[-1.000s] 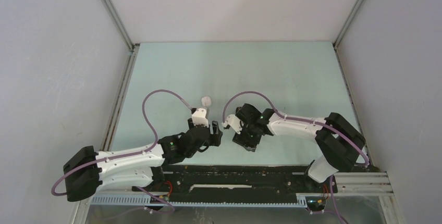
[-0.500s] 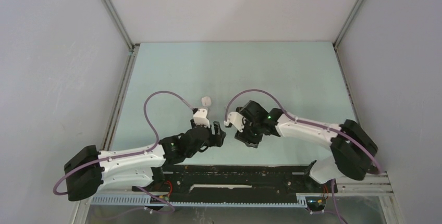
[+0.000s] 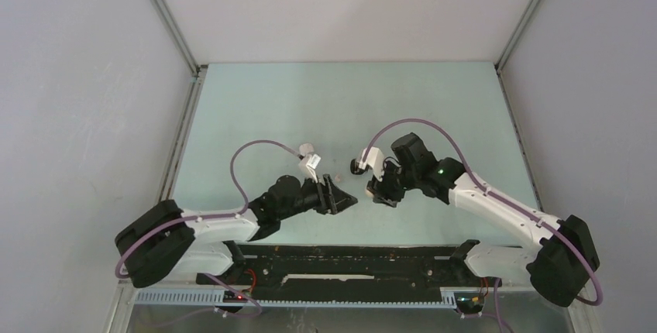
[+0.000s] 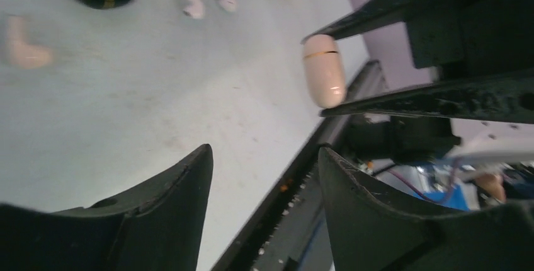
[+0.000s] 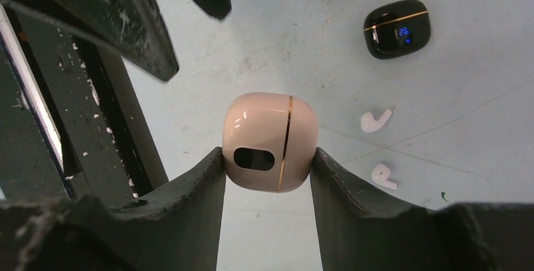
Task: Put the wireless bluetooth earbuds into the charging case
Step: Pick up the charging case at the center of the board.
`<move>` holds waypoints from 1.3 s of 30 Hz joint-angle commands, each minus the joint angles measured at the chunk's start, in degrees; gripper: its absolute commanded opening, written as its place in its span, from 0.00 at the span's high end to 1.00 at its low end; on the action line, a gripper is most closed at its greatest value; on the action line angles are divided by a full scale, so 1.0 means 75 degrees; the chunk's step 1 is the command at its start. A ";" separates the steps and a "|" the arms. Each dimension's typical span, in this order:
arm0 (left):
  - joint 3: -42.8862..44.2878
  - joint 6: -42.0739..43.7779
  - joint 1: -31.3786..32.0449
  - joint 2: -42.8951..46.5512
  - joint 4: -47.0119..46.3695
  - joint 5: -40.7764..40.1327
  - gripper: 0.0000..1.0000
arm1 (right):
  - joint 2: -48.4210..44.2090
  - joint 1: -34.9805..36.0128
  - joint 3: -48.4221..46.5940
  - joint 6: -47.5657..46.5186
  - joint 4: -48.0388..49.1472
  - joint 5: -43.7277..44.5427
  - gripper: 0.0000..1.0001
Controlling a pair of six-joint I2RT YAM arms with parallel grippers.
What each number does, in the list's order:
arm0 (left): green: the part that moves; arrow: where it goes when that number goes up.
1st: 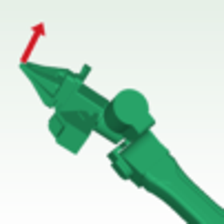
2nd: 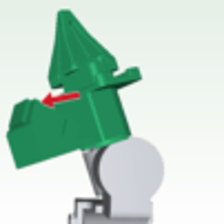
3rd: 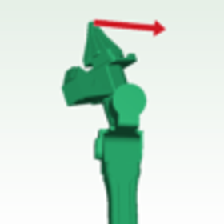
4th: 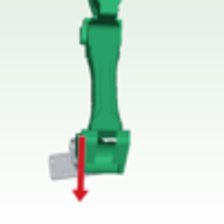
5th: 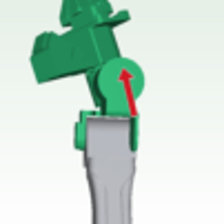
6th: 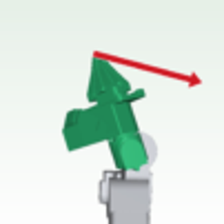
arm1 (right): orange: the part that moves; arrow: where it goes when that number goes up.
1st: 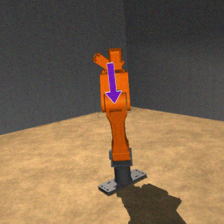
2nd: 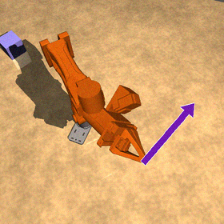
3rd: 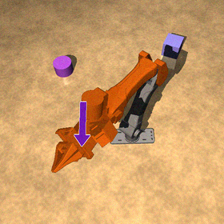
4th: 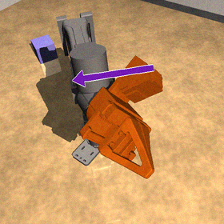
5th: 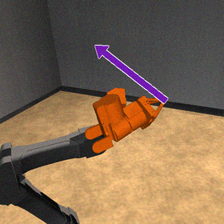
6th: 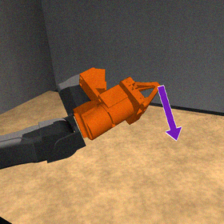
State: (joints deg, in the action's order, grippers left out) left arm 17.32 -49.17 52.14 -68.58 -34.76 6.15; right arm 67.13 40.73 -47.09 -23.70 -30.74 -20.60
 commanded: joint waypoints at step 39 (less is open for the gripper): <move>0.0552 -0.2237 -0.0271 -0.3469 -0.5882 0.3171 0.85 | -0.0413 -0.0036 -0.0050 -0.0686 -0.0581 -0.2149 0.39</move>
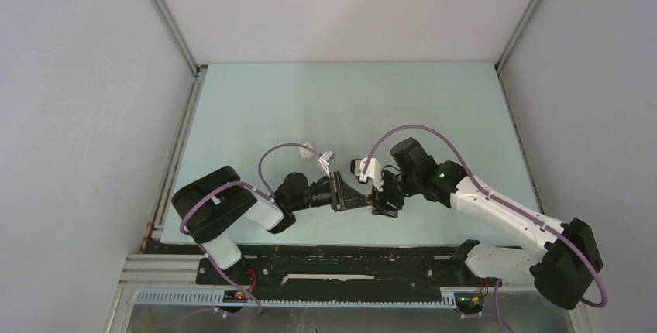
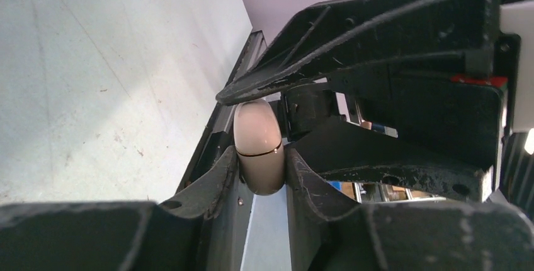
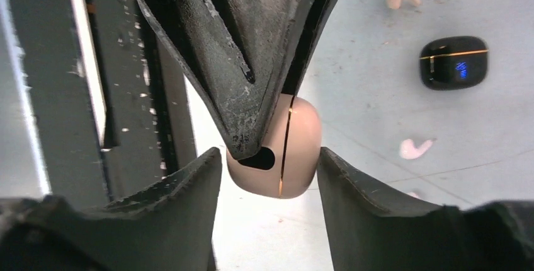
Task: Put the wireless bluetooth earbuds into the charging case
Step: Pick up the charging case at the center of the board.
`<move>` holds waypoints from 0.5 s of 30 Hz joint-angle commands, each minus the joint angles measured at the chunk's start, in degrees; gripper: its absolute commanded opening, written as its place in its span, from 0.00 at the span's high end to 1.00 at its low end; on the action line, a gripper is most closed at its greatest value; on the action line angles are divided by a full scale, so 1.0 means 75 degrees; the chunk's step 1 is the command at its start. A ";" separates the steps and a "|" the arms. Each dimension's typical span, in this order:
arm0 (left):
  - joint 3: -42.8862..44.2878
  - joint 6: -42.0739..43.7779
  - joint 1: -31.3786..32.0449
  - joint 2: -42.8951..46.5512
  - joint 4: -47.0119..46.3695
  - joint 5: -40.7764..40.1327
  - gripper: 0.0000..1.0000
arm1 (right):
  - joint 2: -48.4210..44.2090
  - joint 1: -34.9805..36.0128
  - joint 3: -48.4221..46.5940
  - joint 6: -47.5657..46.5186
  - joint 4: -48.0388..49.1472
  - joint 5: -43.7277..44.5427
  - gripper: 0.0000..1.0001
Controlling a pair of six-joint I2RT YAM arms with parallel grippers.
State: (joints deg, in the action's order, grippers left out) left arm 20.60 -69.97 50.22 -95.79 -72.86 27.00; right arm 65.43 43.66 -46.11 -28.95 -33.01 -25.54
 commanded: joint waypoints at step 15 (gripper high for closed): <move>-0.0850 0.6107 0.1415 0.1376 -0.0807 -0.0295 0.91 | 0.0509 -0.1875 -0.1188 -0.0970 -0.2888 -0.4339 0.42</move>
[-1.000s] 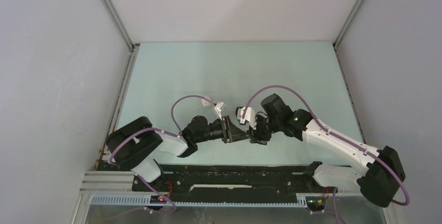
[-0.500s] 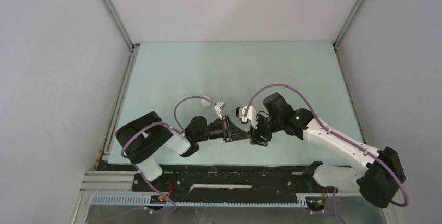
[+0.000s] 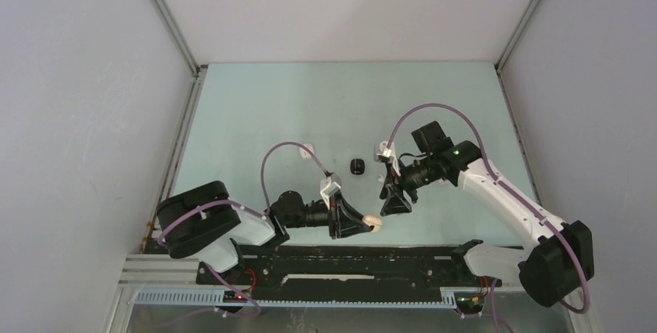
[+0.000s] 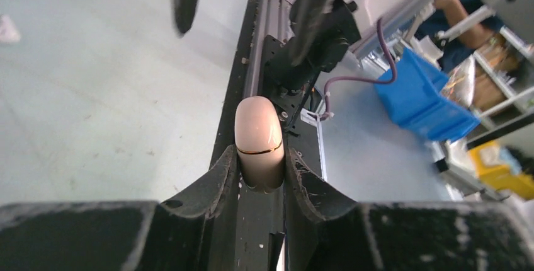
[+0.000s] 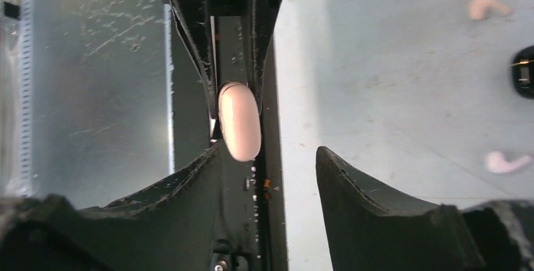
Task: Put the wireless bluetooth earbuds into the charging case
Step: Pick up the charging case at the center of the board.
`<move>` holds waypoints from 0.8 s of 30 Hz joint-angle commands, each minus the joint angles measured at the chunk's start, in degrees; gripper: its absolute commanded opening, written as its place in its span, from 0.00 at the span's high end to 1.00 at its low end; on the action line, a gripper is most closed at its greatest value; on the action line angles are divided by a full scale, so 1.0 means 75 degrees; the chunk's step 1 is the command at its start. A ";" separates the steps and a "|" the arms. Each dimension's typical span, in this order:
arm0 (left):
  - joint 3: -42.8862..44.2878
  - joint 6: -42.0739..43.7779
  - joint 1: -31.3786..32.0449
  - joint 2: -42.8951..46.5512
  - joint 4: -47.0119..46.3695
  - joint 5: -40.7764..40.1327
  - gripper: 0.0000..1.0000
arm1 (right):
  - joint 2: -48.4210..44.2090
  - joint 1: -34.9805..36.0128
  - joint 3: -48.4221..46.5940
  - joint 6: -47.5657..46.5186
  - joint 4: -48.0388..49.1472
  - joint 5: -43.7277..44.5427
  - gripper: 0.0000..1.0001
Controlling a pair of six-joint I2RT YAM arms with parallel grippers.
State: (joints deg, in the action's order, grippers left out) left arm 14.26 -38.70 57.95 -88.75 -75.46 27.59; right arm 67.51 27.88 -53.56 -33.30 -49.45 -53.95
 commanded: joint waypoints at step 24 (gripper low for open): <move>-0.0197 0.2751 0.0711 0.0858 -0.0551 -0.0995 0.91 | 0.0611 0.1312 0.0028 -0.0324 -0.0353 0.0112 0.61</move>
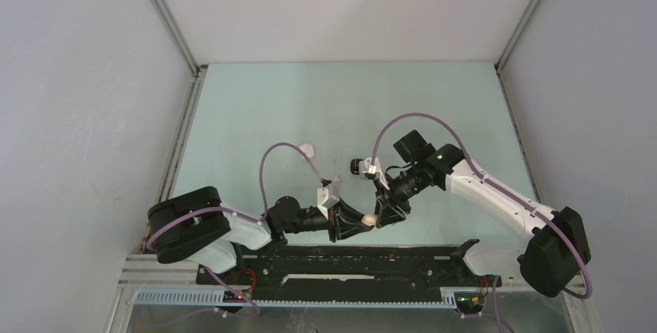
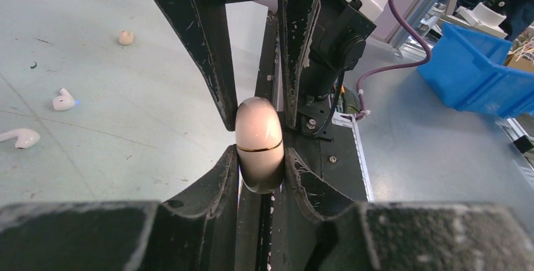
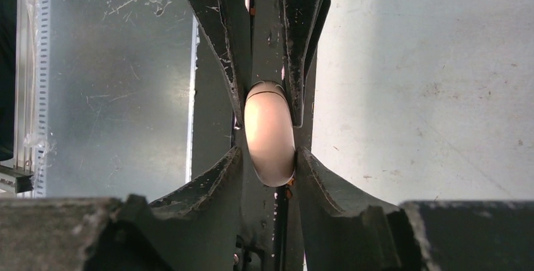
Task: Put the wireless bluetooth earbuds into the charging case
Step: Pick up the charging case at the center of the board.
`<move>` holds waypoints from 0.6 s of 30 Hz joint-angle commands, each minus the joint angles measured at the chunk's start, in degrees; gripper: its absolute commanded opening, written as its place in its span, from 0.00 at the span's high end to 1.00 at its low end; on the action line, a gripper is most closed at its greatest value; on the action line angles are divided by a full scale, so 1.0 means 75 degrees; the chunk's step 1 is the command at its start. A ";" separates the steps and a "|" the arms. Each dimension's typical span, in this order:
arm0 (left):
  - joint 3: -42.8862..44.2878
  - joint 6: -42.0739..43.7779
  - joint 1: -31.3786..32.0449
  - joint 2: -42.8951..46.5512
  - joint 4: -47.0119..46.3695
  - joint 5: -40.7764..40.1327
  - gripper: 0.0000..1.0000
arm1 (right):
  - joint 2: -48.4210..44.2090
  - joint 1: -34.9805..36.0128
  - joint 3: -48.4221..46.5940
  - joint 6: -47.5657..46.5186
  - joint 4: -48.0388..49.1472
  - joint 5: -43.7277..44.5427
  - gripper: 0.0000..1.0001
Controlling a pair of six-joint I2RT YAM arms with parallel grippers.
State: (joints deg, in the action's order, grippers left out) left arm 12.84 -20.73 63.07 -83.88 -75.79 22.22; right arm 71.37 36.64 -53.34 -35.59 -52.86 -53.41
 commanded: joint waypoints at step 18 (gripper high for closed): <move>-0.0105 0.1070 0.0339 0.0384 0.0496 -0.0835 0.55 | -0.0157 0.1499 -0.0739 -0.0371 -0.0746 0.2825 0.97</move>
State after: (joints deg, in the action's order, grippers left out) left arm 11.18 -17.80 64.12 -83.35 -74.54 19.05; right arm 71.81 45.56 -55.00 -37.17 -54.52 -39.11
